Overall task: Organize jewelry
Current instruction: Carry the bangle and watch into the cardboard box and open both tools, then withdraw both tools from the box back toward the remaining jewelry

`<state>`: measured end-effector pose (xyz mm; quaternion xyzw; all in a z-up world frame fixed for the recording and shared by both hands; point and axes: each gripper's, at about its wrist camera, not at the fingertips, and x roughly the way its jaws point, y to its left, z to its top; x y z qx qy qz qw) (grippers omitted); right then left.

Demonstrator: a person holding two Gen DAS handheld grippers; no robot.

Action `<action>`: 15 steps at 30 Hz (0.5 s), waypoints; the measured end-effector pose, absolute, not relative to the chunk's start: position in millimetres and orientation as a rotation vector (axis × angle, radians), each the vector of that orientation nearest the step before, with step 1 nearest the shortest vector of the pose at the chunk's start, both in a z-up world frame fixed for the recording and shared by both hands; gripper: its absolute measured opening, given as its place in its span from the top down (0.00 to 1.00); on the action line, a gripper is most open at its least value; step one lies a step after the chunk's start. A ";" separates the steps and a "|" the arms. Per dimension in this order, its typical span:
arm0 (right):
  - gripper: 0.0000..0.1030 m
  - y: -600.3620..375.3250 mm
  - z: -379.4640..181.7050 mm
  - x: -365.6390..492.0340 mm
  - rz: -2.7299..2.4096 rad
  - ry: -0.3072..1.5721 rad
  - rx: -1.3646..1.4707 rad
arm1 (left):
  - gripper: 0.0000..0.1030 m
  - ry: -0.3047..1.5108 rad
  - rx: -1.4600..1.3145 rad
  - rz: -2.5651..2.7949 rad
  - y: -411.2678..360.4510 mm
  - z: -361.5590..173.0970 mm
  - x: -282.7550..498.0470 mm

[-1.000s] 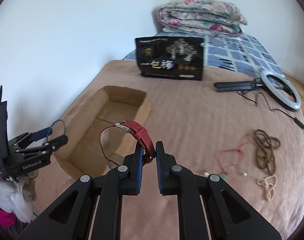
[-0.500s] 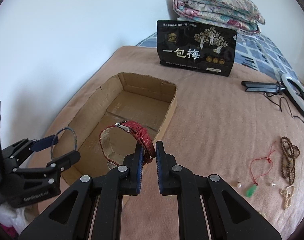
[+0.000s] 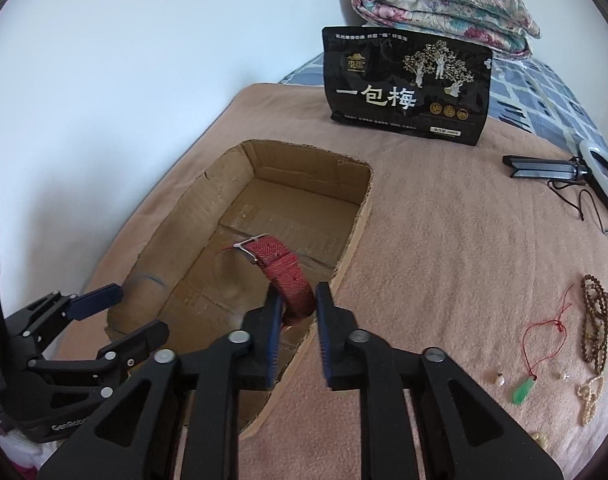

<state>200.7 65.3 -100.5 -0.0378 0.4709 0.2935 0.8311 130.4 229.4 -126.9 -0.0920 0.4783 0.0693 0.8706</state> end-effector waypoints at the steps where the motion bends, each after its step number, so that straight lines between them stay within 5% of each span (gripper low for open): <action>1: 0.72 65.0 -101.0 202.0 0.619 1.000 -0.079 | 0.28 1.004 -0.196 0.147 230.3 -127.4 131.2; 3: 0.50 63.5 -98.8 201.0 0.610 0.984 -0.077 | 0.27 1.014 -0.201 0.151 230.8 -128.7 132.5; 4: 0.48 62.5 -97.7 200.8 0.608 0.977 -0.074 | 0.27 1.017 -0.204 0.153 231.8 -129.2 132.7; 15: 0.47 48.7 -93.4 200.1 0.570 0.959 -0.084 | 0.25 1.011 -0.214 0.161 233.6 -127.3 132.8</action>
